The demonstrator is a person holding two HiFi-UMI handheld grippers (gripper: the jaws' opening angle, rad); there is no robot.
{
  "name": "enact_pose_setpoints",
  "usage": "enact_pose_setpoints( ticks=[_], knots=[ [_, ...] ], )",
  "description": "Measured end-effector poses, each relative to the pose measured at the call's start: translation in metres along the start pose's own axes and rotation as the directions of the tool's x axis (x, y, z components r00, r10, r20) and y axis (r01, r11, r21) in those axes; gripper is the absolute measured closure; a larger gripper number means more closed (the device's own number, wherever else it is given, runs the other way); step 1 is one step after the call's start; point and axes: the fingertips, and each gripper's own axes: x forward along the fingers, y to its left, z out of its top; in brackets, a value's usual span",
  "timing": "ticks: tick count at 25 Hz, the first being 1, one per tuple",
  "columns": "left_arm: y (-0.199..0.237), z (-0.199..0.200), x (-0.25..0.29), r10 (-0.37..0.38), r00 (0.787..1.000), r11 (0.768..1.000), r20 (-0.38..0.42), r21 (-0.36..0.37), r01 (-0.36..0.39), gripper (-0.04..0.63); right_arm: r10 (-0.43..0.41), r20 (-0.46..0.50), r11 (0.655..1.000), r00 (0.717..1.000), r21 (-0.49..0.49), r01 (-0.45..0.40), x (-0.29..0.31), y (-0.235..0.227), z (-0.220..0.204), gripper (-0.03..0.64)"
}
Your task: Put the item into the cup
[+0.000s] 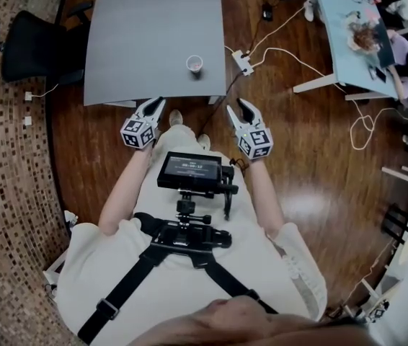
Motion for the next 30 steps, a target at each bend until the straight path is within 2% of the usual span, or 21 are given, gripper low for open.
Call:
enact_pose_setpoints(
  ticks=[4, 10, 15, 21, 30],
  knots=[
    [0.005, -0.013, 0.000, 0.018, 1.000, 1.000, -0.018, -0.024, -0.018, 0.552, -0.008, -0.031, 1.000, 0.999, -0.013, 0.008, 0.005, 0.005, -0.003, 0.430],
    [0.003, -0.026, 0.003, 0.003, 0.999, 0.999, -0.053, -0.048, -0.006, 0.552, -0.024, -0.053, 0.996, 0.998, -0.083, 0.020, 0.005, 0.014, -0.011, 0.436],
    [-0.002, -0.029, 0.005, -0.010, 0.996, 0.999, -0.094, -0.046, 0.005, 0.552, -0.027, -0.095, 0.997, 0.995, -0.081, 0.019, 0.000, 0.012, -0.036, 0.436],
    [0.004, -0.035, 0.009, -0.008, 0.991, 0.997, -0.135, -0.074, -0.002, 0.552, -0.052, -0.122, 0.993, 0.991, -0.110, 0.039, 0.000, 0.021, -0.035, 0.436],
    [0.000, -0.044, 0.017, -0.032, 0.983, 0.997, -0.182, -0.071, 0.019, 0.552, -0.078, -0.193, 0.995, 0.978, -0.083, 0.063, 0.000, 0.011, -0.079, 0.436]
  ],
)
